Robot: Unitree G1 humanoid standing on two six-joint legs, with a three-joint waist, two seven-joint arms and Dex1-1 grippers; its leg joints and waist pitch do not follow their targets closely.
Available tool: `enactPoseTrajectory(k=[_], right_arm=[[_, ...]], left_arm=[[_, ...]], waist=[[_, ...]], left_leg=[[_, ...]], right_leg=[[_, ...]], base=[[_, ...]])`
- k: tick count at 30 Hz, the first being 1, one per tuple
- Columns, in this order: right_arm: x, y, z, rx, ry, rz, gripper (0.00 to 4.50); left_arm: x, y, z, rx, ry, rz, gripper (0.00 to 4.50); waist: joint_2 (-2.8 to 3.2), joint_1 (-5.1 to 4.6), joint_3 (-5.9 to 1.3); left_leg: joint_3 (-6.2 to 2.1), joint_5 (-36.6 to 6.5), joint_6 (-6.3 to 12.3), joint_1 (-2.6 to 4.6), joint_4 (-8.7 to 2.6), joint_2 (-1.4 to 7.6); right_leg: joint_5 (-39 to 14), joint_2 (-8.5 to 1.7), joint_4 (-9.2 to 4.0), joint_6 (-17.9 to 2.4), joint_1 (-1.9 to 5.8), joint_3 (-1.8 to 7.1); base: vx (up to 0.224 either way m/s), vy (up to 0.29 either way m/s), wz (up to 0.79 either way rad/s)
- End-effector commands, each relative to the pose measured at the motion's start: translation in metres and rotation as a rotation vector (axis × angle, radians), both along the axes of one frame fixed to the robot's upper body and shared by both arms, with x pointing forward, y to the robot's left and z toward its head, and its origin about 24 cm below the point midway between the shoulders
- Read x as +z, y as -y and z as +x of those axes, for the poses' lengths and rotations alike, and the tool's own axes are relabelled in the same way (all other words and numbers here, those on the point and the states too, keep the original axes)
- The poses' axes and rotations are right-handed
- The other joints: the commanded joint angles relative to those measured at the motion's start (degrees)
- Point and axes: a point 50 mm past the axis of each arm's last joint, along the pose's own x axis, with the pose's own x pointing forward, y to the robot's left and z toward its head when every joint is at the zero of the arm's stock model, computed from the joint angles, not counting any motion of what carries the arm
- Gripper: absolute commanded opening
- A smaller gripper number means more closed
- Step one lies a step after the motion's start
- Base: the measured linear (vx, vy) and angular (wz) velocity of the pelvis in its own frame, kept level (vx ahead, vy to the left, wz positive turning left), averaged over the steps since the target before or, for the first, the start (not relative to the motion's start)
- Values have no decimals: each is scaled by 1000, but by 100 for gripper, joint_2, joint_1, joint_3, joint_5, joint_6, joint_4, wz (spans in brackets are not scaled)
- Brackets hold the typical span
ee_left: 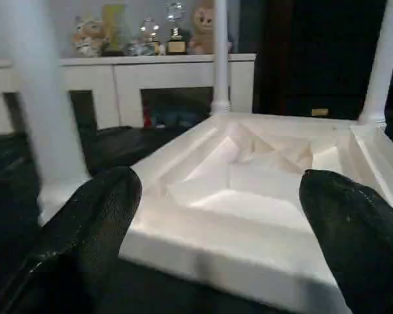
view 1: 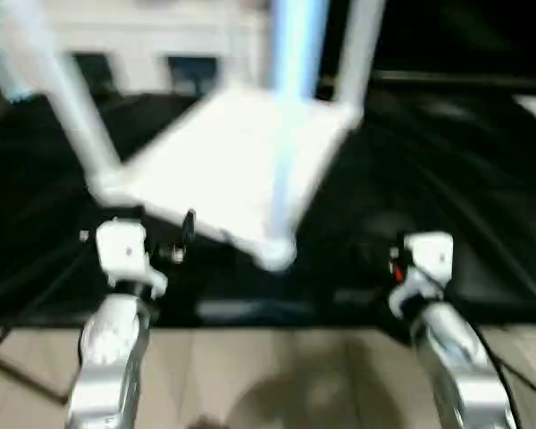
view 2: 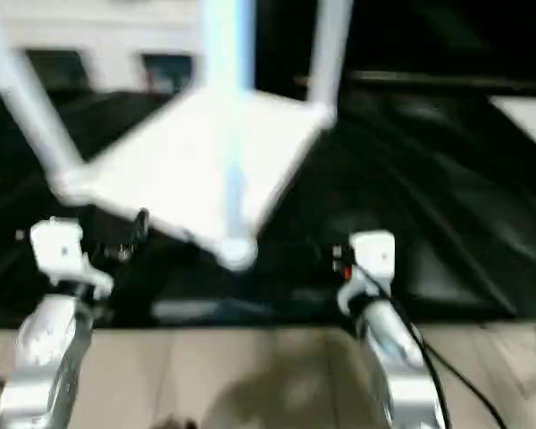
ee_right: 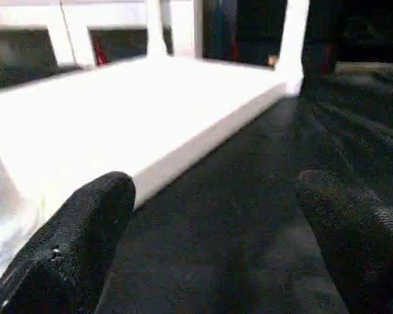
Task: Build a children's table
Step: Rotate table base
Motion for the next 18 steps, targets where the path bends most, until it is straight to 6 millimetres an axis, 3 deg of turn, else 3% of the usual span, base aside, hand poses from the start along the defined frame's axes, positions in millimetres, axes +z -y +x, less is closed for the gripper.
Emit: enactPoseTrajectory(k=[1,2,3,4,5,6,7,8,9,10,11,12,13,14,15,16,17,18], right_arm=[[-3,7,-1,-23,-8,0,441],[-3,5,0,-14,-6,-9,441],[-3,5,0,-11,-7,-12,441],[-3,5,0,-9,-7,-14,441],[-3,4,0,-9,-8,-15,441],[-4,5,0,-9,-9,-14,441],[-4,5,1,-10,-11,-15,441],[-4,5,1,-8,-13,-17,441],[-5,5,2,-3,-14,-23,441],[-5,5,2,-3,-14,-23,441],[-5,5,2,8,-14,-42,441],[-5,5,2,12,-17,-42,441],[-5,5,2,12,-17,-42,441],[-6,5,2,16,-21,-44,441],[-6,6,2,19,-20,-49,441],[-7,5,2,22,-21,-52,441],[-8,5,2,29,-25,-52,441],[-8,5,2,32,-26,-51,441]], left_arm=[[4,9,4,-33,11,6,450],[4,10,4,-38,10,4,450],[4,10,4,-38,8,4,450],[4,10,5,-40,7,4,450],[3,12,5,-52,4,7,450],[3,13,5,-54,2,8,450],[2,14,6,-58,0,8,450],[2,14,6,-59,-2,7,450],[2,14,6,-56,-3,10,450],[2,14,6,-56,-3,10,450],[1,14,6,-54,-5,6,450],[1,13,6,-48,-8,4,450],[1,13,6,-48,-8,4,450],[0,13,5,-42,-5,-5,450],[0,12,4,-37,-8,-1,450],[-1,12,4,-36,-10,1,450],[-3,9,3,-27,-14,12,450],[-3,8,2,-21,-13,17,450]], waist=[[69,-206,-290],[28,-171,-345],[5,-73,-419],[2,-67,-432],[36,-77,-483],[83,-158,-538],[83,-158,-538],[164,-499,-610],[126,-679,-611],[83,-677,-587],[-1,-645,-451],[-252,-431,-293],[-252,-431,-293],[-410,-155,-348],[-483,-172,-284],[-451,-146,-260],[-268,-121,-375],[-132,-97,-394]], left_leg=[[-340,-3829,541,532,-601,344],[-115,-2737,911,176,-442,115],[89,-1498,1067,-117,-198,-115],[108,-1129,1097,-192,-160,-131],[89,-621,1197,-169,-104,-158],[-56,-284,1522,149,-117,-90],[-56,-284,1522,149,-117,-90],[-658,542,2972,996,-44,301],[-1123,1184,3842,1250,-118,747],[-1219,1363,3965,1195,-175,863],[-1077,725,3541,878,-267,694],[-470,-724,2205,341,-136,-35],[-470,-724,2205,341,-136,-35],[-191,-1094,1347,-359,1083,-625],[-250,-467,914,-616,1196,-592],[-248,-142,722,-548,1063,-584],[-231,1087,625,-446,479,-473],[-267,1494,714,-411,204,-383]], right_leg=[[-840,39,-313,-617,-233,46],[-237,-69,-516,-425,124,129],[97,-72,-659,-95,402,176],[140,-77,-698,98,447,172],[488,70,-640,438,499,119],[981,277,-428,725,378,25],[981,277,-428,725,378,25],[488,325,247,916,-517,-144],[-771,72,706,803,-1059,-39],[-968,-70,812,726,-1145,83],[-506,-201,827,501,-1087,283],[107,-263,17,148,-552,562],[107,-263,17,148,-552,562],[-1655,-728,-461,915,268,1226],[-720,-554,-330,1094,225,969],[-95,-525,-328,1069,143,821],[2235,-300,-159,597,-11,469],[2869,-209,-57,482,-43,309]], base=[[134,41,-10],[63,15,-5],[129,36,-5],[149,24,0],[248,15,4],[183,-6,4],[187,-27,4],[142,-69,-13],[142,-69,-13],[87,-154,-35],[41,-160,-41],[41,-160,-41],[86,-131,-12],[149,-109,0],[149,-109,0],[121,-70,-10],[104,-51,-8],[104,-51,-8]])
